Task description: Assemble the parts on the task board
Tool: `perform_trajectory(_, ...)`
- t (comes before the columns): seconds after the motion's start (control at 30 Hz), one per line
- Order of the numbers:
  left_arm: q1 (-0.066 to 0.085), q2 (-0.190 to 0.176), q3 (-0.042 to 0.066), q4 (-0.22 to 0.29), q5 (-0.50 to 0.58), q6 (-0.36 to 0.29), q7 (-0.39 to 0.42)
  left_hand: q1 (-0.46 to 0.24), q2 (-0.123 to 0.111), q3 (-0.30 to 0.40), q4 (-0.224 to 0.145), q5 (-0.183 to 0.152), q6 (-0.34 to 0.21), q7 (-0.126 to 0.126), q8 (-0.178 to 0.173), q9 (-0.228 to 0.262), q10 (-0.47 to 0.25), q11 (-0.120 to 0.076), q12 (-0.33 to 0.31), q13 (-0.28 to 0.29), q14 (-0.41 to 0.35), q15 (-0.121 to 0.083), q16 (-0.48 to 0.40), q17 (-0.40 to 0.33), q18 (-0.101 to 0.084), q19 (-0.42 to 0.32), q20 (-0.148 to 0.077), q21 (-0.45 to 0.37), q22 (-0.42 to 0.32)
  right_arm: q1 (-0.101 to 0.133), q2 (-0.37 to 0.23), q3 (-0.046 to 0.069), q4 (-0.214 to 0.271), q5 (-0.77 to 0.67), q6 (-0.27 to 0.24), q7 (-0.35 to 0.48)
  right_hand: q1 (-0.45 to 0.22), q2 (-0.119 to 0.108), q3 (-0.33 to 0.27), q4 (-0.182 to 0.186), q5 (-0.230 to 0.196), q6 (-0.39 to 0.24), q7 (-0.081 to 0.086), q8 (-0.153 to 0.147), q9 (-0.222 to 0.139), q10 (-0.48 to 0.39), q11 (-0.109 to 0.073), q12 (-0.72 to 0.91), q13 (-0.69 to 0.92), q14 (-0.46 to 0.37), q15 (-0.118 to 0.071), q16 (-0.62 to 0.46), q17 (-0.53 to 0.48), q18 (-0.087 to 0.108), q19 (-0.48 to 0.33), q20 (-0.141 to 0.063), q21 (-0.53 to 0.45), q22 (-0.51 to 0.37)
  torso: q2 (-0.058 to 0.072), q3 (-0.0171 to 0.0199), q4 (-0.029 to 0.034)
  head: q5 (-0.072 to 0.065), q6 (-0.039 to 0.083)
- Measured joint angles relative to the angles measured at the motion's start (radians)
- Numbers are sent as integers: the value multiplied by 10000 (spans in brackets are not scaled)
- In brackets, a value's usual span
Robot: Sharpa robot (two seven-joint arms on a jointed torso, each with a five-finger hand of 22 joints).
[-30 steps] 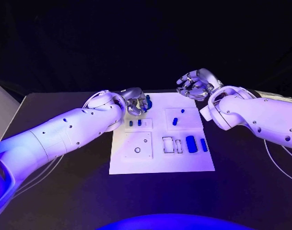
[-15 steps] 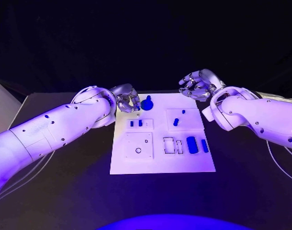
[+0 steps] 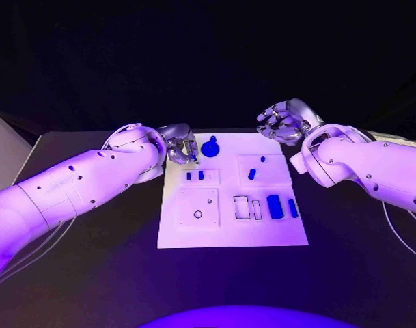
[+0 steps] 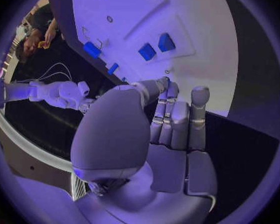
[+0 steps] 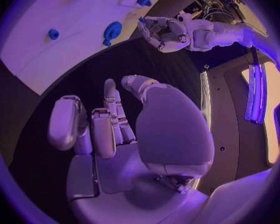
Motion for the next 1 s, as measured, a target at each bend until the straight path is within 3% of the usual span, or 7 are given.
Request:
perform_trajectory(0.37, -7, 123, -29, -180, -375, -142, -107, -38, 33, -28, 28, 0, 0, 0, -2, 10, 71, 0, -53, 3, 0, 0, 0, 10, 0, 0, 0, 0, 24, -3, 4, 0, 8, -4, -1, 0, 0, 0, 0, 0, 0, 0, 0, 0, -1, 0, 1, 0, 1, 0, 0, 0, 0, 1, 0, 0, 0, -1, 12, 12, -17, 9, 1)
perform_trajectory(0.7, -60, 284, -226, -291, -419, -174, -105, -42, 37, -56, 0, 0, 52, -52, -17, 24, 108, -37, -54, 22, 36, -36, 0, 18, 0, -1, 0, 0, 24, -4, 17, 0, 11, -6, -1, 0, 0, 0, -9, -24, 0, -1, 0, 0, -1, 0, 2, 1, -23, 0, 0, 0, 0, 0, 0, 0, 0, -2, 19, 6, -16, -10, -31)
perform_trajectory(1.0, -80, 327, -246, -328, -418, -239, -88, -42, 37, -56, 0, 0, 51, -52, -17, 26, 108, -37, -90, 42, 35, -36, 0, 17, 0, -1, 0, 0, 10, -6, 21, 0, 11, -8, -1, 0, 0, 0, -2, -59, 0, -1, -1, 0, -2, 0, 2, 1, -41, 0, 0, 0, 0, 0, 0, 0, 0, -3, 13, 6, -12, -28, -55)
